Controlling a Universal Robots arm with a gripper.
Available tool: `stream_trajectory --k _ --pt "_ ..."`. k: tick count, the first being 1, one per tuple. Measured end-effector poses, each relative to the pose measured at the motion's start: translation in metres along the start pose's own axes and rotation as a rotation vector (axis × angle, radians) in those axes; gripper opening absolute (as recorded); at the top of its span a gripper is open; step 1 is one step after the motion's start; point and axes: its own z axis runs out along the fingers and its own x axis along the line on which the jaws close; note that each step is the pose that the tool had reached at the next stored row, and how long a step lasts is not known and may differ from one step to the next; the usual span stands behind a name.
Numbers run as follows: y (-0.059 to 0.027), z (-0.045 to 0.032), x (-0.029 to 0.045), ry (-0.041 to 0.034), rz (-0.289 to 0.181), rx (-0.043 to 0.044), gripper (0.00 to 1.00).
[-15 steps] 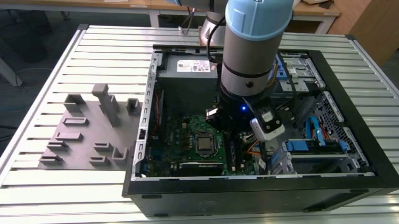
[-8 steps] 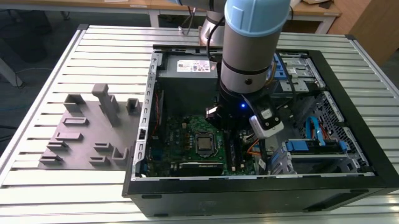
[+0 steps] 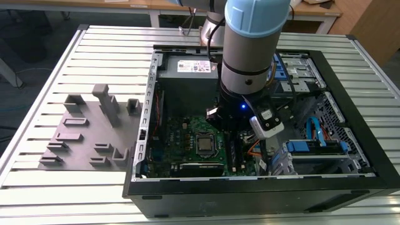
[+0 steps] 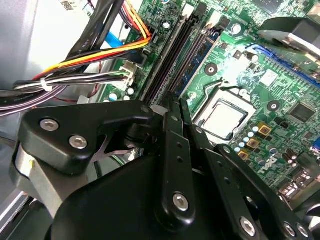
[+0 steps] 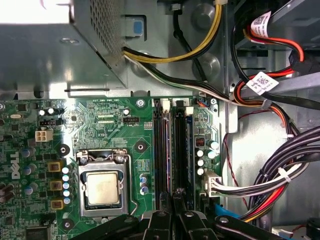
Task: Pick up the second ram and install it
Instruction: 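Insert the second ram into the second slot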
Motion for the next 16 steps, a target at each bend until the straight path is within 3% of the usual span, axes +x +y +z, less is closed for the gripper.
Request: stream_trajectory --k 16 --pt "-0.0004 0.0037 0.0010 0.0000 0.000 0.0002 0.10"
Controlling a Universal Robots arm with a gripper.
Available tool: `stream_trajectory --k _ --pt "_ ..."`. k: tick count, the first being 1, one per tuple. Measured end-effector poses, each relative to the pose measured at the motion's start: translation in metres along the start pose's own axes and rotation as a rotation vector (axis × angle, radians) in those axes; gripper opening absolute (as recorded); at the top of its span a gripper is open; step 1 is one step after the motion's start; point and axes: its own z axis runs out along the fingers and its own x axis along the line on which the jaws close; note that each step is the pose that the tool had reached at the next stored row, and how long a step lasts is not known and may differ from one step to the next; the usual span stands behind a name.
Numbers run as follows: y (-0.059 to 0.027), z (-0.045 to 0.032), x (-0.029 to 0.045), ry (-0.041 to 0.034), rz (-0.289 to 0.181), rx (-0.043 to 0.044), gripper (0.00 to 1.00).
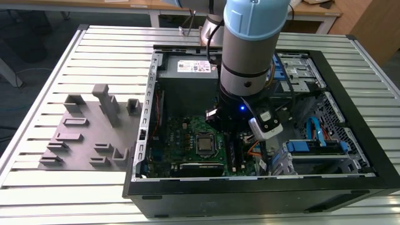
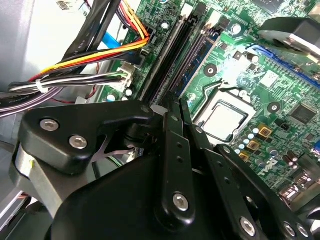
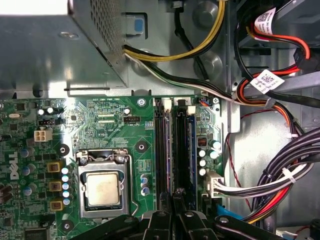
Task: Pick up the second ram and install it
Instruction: 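Insert the second ram into the second slot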
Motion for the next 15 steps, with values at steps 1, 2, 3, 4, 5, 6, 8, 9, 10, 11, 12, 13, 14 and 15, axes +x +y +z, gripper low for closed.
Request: stream_trajectory --k 1,2,3,4,5,6,8,9,10,11,12,13,14,15 --pt "0.0000 0.0006 -0.0001 0.0000 0.000 0.0002 0.10" --pt "0.0000 0.0012 -0.0001 0.0000 0.000 0.0006 0.10" --pt "0.0001 0.0018 -0.0001 0.0000 0.000 0.0005 0.10" --pt "0.0001 0.0022 -0.0001 0.0000 0.000 0.0010 0.10" --pt "0.0001 0.0025 -0.0001 -0.0001 0.000 0.0013 0.10" --pt "0.0001 0.0029 -0.0001 -0.0001 0.000 0.0017 0.10" --pt "0.0001 0.0032 -0.0001 0.0000 0.000 0.0021 0.10" --pt "0.0001 0.0034 -0.0001 0.0000 0.000 0.0021 0.10" --pt "0.0001 0.0034 -0.0001 0.0000 0.000 0.0021 0.10" --pt "0.0001 0.0036 -0.0001 -0.0001 0.000 0.0018 0.10" --pt "0.0001 0.0036 0.0000 -0.0001 0.000 0.0018 0.10" --pt "0.0001 0.0036 0.0000 -0.0001 0.000 0.0019 0.10" --pt "0.0001 0.0036 0.0000 -0.0001 0.000 0.0019 0.10" --pt "0.0001 0.0037 -0.0001 -0.0001 0.000 0.0018 0.10"
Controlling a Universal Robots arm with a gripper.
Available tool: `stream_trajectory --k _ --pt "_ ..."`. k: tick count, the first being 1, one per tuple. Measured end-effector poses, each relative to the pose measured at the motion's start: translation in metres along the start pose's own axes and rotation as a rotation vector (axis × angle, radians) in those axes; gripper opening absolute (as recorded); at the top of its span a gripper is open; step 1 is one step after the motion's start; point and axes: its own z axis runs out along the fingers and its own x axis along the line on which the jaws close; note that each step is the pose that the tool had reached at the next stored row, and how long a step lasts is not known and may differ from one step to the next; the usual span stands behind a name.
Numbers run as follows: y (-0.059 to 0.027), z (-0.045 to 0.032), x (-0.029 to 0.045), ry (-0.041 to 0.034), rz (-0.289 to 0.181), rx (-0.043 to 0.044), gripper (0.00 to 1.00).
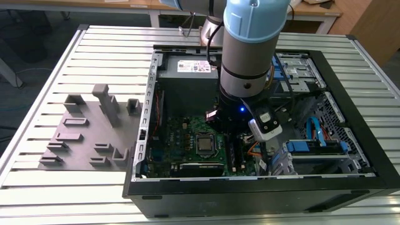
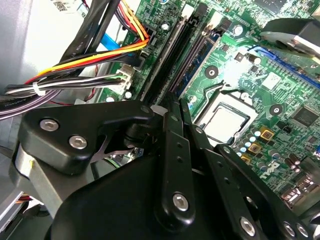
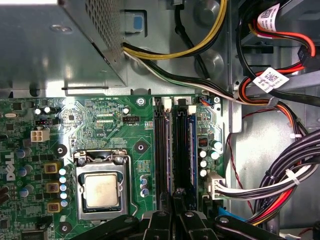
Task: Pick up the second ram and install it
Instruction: 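Insert the second ram into the second slot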
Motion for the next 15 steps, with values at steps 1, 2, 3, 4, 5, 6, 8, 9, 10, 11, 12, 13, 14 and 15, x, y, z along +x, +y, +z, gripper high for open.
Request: stream_trajectory --k 1,2,3,4,5,6,8,9,10,11,12,13,14,15 --pt "0.0000 0.0000 0.0000 0.0000 -0.001 0.0000 0.10" --pt "0.0000 0.0000 -0.0002 -0.0001 -0.002 -0.0001 0.10" --pt "0.0000 0.0001 -0.0007 -0.0002 -0.006 -0.0005 0.10" --pt "0.0000 0.0002 -0.0013 -0.0004 -0.010 -0.0008 0.10" --pt "0.0001 0.0002 -0.0020 -0.0005 -0.014 -0.0011 0.10" --pt "0.0001 0.0002 -0.0027 -0.0006 -0.018 -0.0013 0.10" --pt "0.0002 0.0003 -0.0029 -0.0007 -0.020 -0.0014 0.10" --pt "0.0004 0.0003 -0.0029 -0.0007 -0.020 -0.0015 0.10" --pt "0.0005 0.0004 -0.0029 -0.0007 -0.020 -0.0015 0.10" --pt "0.0004 0.0003 -0.0029 -0.0007 -0.020 -0.0014 0.10" --pt "0.0004 0.0003 -0.0026 -0.0006 -0.019 -0.0013 0.10" --pt "0.0004 0.0003 -0.0024 -0.0006 -0.019 -0.0013 0.10" --pt "0.0004 0.0002 -0.0022 -0.0007 -0.019 -0.0013 0.10" --pt "0.0004 0.0001 -0.0020 -0.0006 -0.019 -0.0014 0.10"
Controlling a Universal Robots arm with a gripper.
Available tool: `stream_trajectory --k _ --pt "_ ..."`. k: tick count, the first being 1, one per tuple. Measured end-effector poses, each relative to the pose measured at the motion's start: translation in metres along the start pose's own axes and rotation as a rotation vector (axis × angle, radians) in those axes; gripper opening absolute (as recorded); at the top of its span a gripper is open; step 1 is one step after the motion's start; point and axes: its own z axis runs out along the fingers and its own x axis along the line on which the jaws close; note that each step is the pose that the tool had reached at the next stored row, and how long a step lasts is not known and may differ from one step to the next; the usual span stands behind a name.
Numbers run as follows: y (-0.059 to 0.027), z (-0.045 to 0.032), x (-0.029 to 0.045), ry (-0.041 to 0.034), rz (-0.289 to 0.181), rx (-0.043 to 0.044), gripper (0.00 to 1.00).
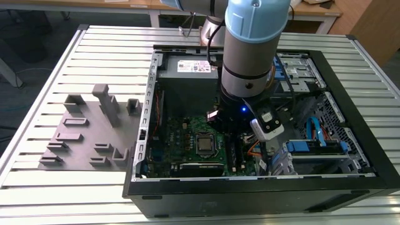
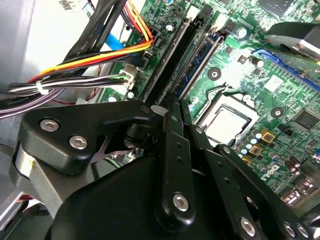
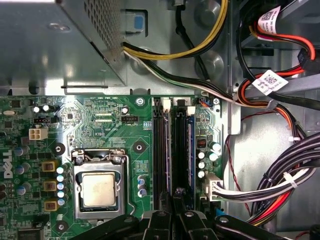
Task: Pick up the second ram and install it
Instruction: 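Insert the second ram into the second slot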
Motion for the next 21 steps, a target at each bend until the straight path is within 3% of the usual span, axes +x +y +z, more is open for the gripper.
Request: stream_trajectory --k 9,21 --pt "0.0003 0.0001 0.0007 0.0001 0.002 0.0003 0.10" --pt "0.0006 0.0070 0.0002 0.0002 0.002 0.0003 0.10"
